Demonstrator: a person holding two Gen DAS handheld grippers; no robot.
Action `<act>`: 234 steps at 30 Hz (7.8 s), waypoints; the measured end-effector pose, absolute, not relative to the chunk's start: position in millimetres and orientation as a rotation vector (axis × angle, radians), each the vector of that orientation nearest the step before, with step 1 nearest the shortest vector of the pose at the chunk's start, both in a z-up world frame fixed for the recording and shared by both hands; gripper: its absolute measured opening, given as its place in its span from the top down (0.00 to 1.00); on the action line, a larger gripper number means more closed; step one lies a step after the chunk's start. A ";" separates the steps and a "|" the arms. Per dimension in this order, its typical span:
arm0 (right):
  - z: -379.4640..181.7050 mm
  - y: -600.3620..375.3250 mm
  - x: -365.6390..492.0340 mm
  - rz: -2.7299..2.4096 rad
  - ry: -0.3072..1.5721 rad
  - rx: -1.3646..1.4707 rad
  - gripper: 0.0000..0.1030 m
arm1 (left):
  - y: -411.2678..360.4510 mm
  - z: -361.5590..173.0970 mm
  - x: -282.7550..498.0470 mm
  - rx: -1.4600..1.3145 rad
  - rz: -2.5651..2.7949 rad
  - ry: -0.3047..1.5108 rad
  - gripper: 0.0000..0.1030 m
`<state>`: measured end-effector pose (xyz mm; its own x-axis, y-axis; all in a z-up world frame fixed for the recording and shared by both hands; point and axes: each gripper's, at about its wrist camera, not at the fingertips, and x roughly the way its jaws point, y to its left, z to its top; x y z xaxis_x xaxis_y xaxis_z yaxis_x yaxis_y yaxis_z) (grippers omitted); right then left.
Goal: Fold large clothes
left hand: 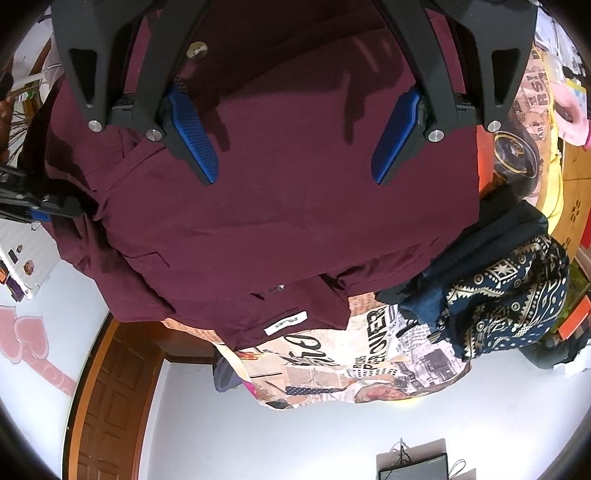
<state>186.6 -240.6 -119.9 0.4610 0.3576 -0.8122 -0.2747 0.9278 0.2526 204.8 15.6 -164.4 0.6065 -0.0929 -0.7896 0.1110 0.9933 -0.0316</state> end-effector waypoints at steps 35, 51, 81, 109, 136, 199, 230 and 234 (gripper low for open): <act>-196.7 -415.1 254.4 0.006 0.980 0.845 0.47 | -18.4 -173.5 244.7 0.056 -0.098 0.949 0.18; -90.4 -381.7 259.9 0.056 0.763 0.493 0.92 | 4.8 -155.9 229.7 0.037 -0.068 0.881 0.18; -101.5 -60.8 230.0 0.765 0.973 -0.044 0.93 | 125.9 -139.5 150.7 -0.107 0.099 0.789 0.18; -56.5 -237.8 201.6 0.342 0.818 0.001 0.49 | -23.4 -153.0 223.8 0.229 -0.161 0.870 0.18; -95.1 -311.6 209.4 0.143 0.921 0.115 0.49 | 1.1 -117.6 280.4 0.058 -0.080 0.741 0.93; -146.8 -328.1 324.0 0.173 1.152 0.124 0.49 | 273.9 -302.5 284.9 -0.620 -0.001 1.187 0.13; -16.5 -284.0 303.9 0.288 0.794 -0.005 0.93 | 152.2 -73.5 246.7 -0.026 0.023 0.691 0.96; 12.3 -268.6 313.4 0.307 0.724 -0.031 0.93 | 160.3 -40.1 269.0 -0.053 0.004 0.642 0.96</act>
<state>313.4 -268.6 12.3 0.7066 0.2651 -0.6560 -0.2866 0.9549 0.0772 269.0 160.3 -40.1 0.8009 -0.0131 -0.5986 -0.0200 0.9986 -0.0486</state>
